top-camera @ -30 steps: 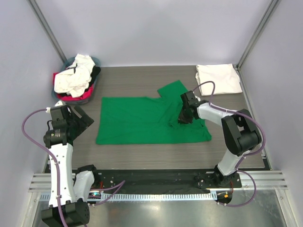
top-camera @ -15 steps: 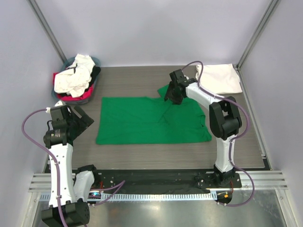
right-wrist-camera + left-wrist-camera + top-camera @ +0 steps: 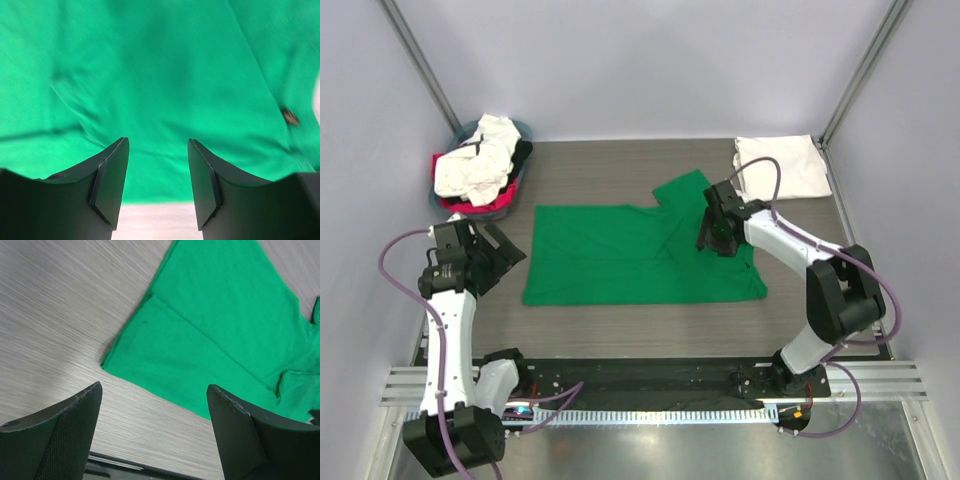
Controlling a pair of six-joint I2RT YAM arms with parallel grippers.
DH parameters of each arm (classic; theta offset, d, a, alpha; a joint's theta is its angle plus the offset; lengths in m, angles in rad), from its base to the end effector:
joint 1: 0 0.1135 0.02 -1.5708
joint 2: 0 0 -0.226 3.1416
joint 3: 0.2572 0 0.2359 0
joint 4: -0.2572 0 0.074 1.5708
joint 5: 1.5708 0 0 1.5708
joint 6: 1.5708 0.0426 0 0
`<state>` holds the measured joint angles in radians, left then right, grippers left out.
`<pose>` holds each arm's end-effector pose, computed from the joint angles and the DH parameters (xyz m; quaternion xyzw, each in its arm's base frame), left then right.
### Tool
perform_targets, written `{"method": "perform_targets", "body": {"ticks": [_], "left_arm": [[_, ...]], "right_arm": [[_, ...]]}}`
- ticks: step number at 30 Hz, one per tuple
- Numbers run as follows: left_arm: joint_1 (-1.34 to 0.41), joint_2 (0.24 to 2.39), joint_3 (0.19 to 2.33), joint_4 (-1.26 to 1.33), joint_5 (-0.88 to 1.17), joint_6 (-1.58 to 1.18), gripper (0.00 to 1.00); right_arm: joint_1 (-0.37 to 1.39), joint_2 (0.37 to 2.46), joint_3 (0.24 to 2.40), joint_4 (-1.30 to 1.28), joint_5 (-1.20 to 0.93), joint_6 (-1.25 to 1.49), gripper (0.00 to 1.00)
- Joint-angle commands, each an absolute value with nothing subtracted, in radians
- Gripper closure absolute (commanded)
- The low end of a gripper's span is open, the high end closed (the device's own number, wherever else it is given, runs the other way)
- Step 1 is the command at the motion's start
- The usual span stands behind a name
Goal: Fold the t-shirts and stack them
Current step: Fold the tshirt
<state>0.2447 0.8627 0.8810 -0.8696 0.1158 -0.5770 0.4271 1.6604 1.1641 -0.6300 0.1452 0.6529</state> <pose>0.1726 0.0380 0.2619 -0.3545 0.8648 -0.1115 0.3377 0.2932 0.1267 0.1779 0.1255 0.9648 0.0523 0.2249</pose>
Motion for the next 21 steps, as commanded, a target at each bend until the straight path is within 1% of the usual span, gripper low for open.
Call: {"method": "perform_targets", "body": {"ticks": [1,4,5,8,9,14,18,21], "left_arm": [[0.223,0.941,0.853,-0.778,0.198,-0.613,0.14],[0.141,1.003,0.832,-0.726,0.189,-0.664,0.14],[0.085,1.041,0.815,-0.707,0.173,-0.676,0.14],[0.011,1.135,0.764,-0.625,0.14,-0.732,0.14],[-0.021,1.156,0.747,-0.6,0.135,-0.744,0.14],[-0.029,1.287,0.655,-0.436,0.124,-0.802,0.17],[-0.028,1.362,0.637,-0.449,0.016,-0.839,0.18],[-0.028,1.342,0.604,-0.466,-0.037,-0.888,0.18]], "right_arm": [[0.397,1.553,1.051,-0.577,0.138,0.643,0.44],[0.356,1.514,0.942,-0.543,0.083,0.646,0.44],[0.345,1.49,0.895,-0.537,0.074,0.649,0.44],[0.283,1.444,0.81,-0.505,0.025,0.646,0.44],[0.264,1.437,0.793,-0.494,-0.021,0.644,0.44],[0.157,1.419,0.709,-0.486,-0.064,0.606,0.44],[0.083,1.404,0.652,-0.502,-0.061,0.611,0.44],[0.072,1.396,0.614,-0.508,-0.061,0.63,0.43]]}}
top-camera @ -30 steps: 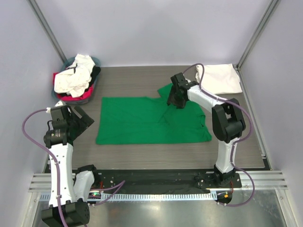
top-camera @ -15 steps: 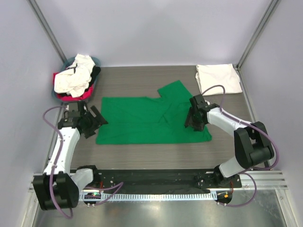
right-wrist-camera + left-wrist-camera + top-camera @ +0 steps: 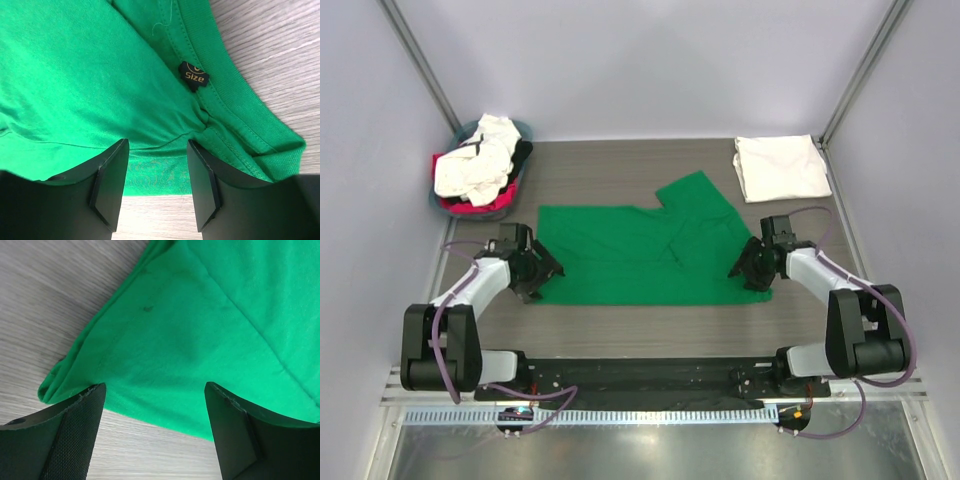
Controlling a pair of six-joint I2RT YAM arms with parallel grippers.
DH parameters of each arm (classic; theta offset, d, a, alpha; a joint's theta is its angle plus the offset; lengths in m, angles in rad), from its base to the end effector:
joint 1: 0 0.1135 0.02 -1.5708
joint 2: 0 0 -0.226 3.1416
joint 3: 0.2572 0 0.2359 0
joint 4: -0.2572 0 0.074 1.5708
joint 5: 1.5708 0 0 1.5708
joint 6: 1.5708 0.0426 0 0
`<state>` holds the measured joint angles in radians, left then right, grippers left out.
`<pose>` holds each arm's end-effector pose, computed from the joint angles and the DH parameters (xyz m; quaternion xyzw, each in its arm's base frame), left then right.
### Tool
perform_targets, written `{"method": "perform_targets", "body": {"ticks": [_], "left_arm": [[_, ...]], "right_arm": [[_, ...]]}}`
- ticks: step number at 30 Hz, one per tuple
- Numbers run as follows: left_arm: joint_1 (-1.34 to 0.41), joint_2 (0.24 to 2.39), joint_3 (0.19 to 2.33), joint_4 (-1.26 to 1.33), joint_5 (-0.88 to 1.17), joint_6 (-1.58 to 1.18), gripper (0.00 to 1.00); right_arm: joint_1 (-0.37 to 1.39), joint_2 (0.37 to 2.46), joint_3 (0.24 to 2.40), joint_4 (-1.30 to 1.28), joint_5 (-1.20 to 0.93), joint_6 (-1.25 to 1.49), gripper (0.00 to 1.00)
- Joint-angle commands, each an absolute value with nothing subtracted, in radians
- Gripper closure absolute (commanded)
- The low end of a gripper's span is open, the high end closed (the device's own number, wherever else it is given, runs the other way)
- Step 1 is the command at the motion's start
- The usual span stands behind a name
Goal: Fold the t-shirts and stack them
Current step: Fold the tshirt
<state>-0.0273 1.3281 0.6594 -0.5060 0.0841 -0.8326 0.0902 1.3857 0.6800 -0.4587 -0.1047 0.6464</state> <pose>0.2266 -0.0098 0.1311 -0.3762 0.9045 -0.1194 0.1615 0.2356 0.0258 0.1265 0.2584 0.9434 0.1204 0.1696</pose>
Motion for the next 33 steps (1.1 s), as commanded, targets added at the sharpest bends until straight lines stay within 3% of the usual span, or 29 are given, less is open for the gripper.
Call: {"method": "perform_targets", "body": {"ticks": [1,11,17,23,27,33], "left_arm": [[-0.029,1.303,0.586,-0.494,-0.066,-0.902,0.18],[-0.061,0.768,0.494,-0.715,-0.101,-1.075,0.16],[-0.06,0.804,0.745,-0.801,-0.051,-0.912,0.08],[-0.06,0.939,0.988,-0.905,-0.147,-0.615,0.07],[-0.06,0.95,0.963,-0.882,-0.232,-0.543,0.07],[-0.058,0.923,0.946,-0.854,-0.201,-0.534,0.07]], "right_arm": [[0.074,1.384,0.606,-0.508,-0.064,0.644,0.43],[0.074,1.183,0.577,-0.594,-0.083,0.704,0.38],[0.081,1.17,0.82,-0.692,-0.095,0.606,0.35],[0.081,1.397,1.174,-0.692,-0.101,0.496,0.34],[0.084,1.626,1.408,-0.661,-0.075,0.446,0.35],[0.11,1.931,1.678,-0.581,-0.061,0.381,0.39]]}}
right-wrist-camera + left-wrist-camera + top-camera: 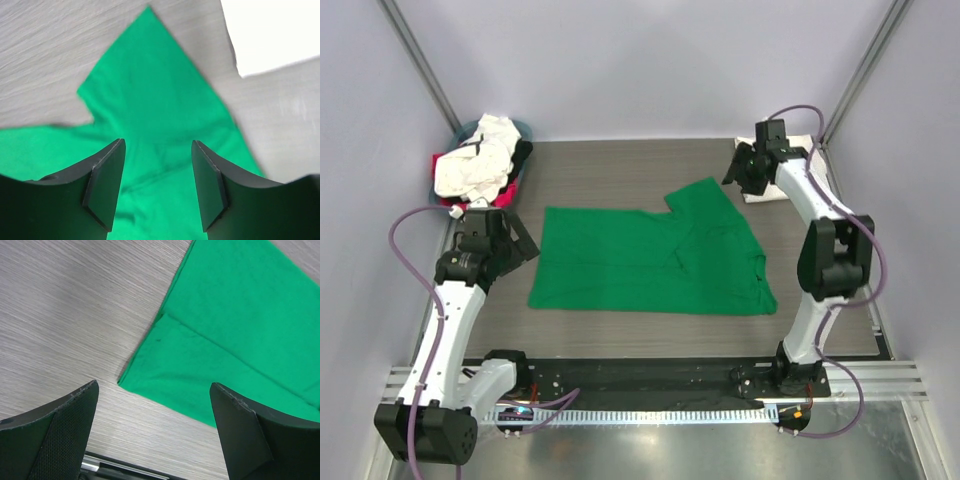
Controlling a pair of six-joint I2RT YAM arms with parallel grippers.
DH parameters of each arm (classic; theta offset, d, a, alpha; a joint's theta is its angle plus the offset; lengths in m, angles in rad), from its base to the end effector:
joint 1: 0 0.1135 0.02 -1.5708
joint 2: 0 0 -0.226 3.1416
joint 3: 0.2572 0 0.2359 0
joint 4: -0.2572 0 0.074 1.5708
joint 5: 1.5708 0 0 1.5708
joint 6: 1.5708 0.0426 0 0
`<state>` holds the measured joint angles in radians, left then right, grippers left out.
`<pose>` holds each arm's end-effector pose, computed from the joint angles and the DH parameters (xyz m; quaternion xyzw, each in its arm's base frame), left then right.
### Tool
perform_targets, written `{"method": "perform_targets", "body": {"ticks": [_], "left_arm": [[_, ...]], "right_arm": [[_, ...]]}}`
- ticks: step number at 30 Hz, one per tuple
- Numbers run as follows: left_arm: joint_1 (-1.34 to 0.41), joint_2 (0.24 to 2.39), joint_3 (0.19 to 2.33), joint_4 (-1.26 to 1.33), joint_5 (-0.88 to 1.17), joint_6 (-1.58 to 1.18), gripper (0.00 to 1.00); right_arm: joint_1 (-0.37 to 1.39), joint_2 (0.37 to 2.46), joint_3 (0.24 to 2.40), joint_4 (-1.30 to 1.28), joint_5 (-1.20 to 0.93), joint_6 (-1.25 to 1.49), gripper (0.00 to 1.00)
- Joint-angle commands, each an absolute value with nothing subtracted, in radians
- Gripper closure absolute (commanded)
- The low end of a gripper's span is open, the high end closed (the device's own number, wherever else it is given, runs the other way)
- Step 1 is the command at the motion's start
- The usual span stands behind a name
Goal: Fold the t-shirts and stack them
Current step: Fold the tshirt
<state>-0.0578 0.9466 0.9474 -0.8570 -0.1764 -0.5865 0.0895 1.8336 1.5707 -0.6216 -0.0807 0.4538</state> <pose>0.1921 -0.0036 0.2695 -0.2736 0.8927 -0.0320 0.3566 0.3865 0.0381 0.2403 0.1571 0.9278 0.1268 0.3137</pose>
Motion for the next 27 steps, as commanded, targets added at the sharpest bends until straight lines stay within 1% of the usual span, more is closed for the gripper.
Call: {"method": "perform_targets", "body": {"ticks": [1,2,5,6,7,8,13,16,20,22,23,25,26,27], "left_arm": [[-0.058,0.923,0.945,-0.854,-0.196,-0.531,0.07],[-0.058,0.92,0.94,-0.847,-0.19,-0.529,0.07],[-0.051,0.931,0.937,-0.838,-0.176,-0.529,0.07],[-0.049,0.934,0.936,-0.841,-0.17,-0.529,0.07],[-0.049,0.937,0.936,-0.839,-0.17,-0.529,0.07],[-0.048,0.94,0.936,-0.841,-0.167,-0.528,0.07],[-0.048,0.943,0.931,-0.835,-0.152,-0.525,0.07],[-0.048,0.943,0.93,-0.833,-0.153,-0.526,0.08],[-0.046,0.945,0.928,-0.831,-0.153,-0.526,0.08],[-0.046,0.95,0.928,-0.831,-0.156,-0.526,0.08],[-0.048,0.948,0.928,-0.834,-0.161,-0.526,0.08],[-0.046,0.953,0.925,-0.833,-0.163,-0.526,0.08],[-0.048,0.957,0.927,-0.833,-0.155,-0.526,0.08],[-0.048,0.959,0.927,-0.834,-0.152,-0.525,0.09]], "right_arm": [[0.118,1.978,1.756,-0.581,-0.043,0.371,0.4],[0.129,2.052,1.794,-0.583,-0.022,0.362,0.41],[0.136,2.155,1.923,-0.575,-0.005,0.351,0.43],[0.138,2.221,1.959,-0.577,-0.005,0.345,0.43],[0.14,2.249,2.021,-0.577,-0.005,0.341,0.43],[0.144,2.281,2.052,-0.577,0.033,0.336,0.43],[0.158,2.437,2.221,-0.604,0.09,0.301,0.42],[0.167,2.496,2.276,-0.609,0.123,0.282,0.41],[0.181,2.542,2.299,-0.611,0.141,0.276,0.41],[0.198,2.549,2.29,-0.612,0.144,0.272,0.45],[0.204,2.549,2.284,-0.611,0.152,0.267,0.49],[0.218,2.546,2.263,-0.609,0.153,0.267,0.52],[0.224,2.543,2.255,-0.603,0.147,0.267,0.58],[0.227,2.542,2.247,-0.603,0.147,0.267,0.62]]}}
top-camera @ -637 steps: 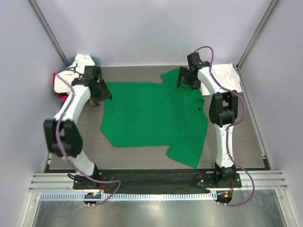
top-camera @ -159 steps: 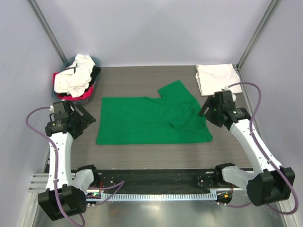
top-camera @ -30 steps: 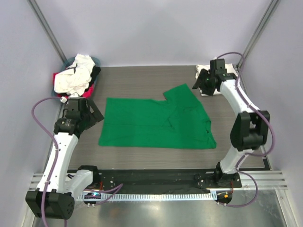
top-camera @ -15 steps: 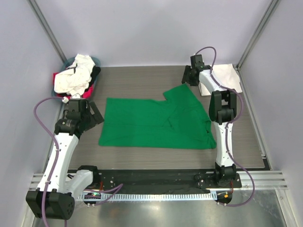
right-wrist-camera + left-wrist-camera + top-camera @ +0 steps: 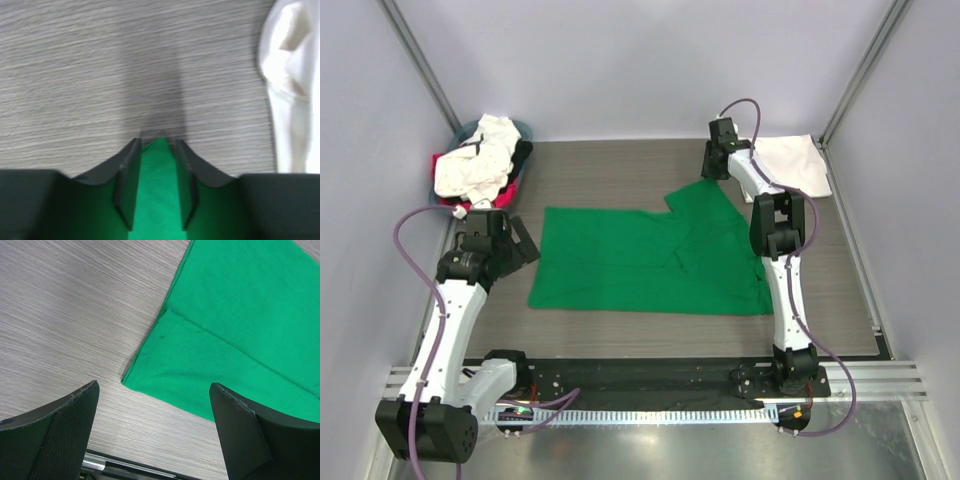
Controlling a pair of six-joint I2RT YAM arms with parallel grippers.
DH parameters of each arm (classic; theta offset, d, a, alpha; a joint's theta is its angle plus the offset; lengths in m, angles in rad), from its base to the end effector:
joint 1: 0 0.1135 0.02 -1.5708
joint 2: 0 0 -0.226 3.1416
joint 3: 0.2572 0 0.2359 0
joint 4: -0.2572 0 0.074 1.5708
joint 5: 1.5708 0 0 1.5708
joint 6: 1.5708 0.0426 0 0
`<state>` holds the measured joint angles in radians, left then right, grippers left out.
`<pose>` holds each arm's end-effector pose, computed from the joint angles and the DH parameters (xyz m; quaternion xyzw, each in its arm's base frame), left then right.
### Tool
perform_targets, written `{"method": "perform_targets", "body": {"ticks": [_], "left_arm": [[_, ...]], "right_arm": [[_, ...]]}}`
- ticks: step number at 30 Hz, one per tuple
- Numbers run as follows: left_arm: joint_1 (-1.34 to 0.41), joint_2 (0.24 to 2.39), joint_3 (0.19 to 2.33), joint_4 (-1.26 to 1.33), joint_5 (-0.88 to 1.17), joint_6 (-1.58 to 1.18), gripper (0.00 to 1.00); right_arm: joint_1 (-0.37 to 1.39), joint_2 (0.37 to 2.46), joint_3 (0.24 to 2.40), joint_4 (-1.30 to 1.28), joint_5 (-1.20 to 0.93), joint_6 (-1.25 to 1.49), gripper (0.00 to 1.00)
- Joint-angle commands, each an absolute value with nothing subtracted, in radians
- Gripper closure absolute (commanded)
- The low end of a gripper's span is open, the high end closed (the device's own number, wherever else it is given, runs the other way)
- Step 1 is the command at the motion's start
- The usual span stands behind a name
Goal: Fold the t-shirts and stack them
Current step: Fold the tshirt
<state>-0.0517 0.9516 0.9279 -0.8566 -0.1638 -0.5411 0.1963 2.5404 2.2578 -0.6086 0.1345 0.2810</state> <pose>0.1923 -0.0030 0.2627 -0.2541 0.9032 -0.0249 0.3451 0.5065 0.0949 0.1449 0.0622 0.9389 0.0170 0.3381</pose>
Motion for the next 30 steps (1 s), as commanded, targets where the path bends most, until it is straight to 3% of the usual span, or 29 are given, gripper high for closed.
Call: {"method": "perform_targets", "body": {"ticks": [1,7,12,17,23,30], "left_arm": [[-0.048,0.962,0.927,-0.833,-0.152,-0.523,0.09],[-0.048,0.968,0.927,-0.836,-0.167,-0.523,0.09],[0.026,1.035,0.937,-0.773,-0.074,-0.503,0.09],[0.028,1.288,1.043,-0.645,-0.08,-0.514,0.15],[0.025,1.757,1.4,-0.644,-0.066,-0.512,0.25],[0.026,2.124,1.787,-0.724,-0.009,-0.528,0.39]], "right_arm": [[0.229,2.539,2.234,-0.601,0.147,0.267,0.65],[0.229,2.503,2.178,-0.587,0.159,0.265,0.98],[0.229,2.453,2.158,-0.591,0.183,0.255,0.99],[0.23,2.361,2.1,-0.589,0.126,0.325,0.99],[0.244,2.283,2.01,-0.591,0.101,0.345,0.99],[0.25,2.198,1.916,-0.589,0.078,0.362,0.99]]}}
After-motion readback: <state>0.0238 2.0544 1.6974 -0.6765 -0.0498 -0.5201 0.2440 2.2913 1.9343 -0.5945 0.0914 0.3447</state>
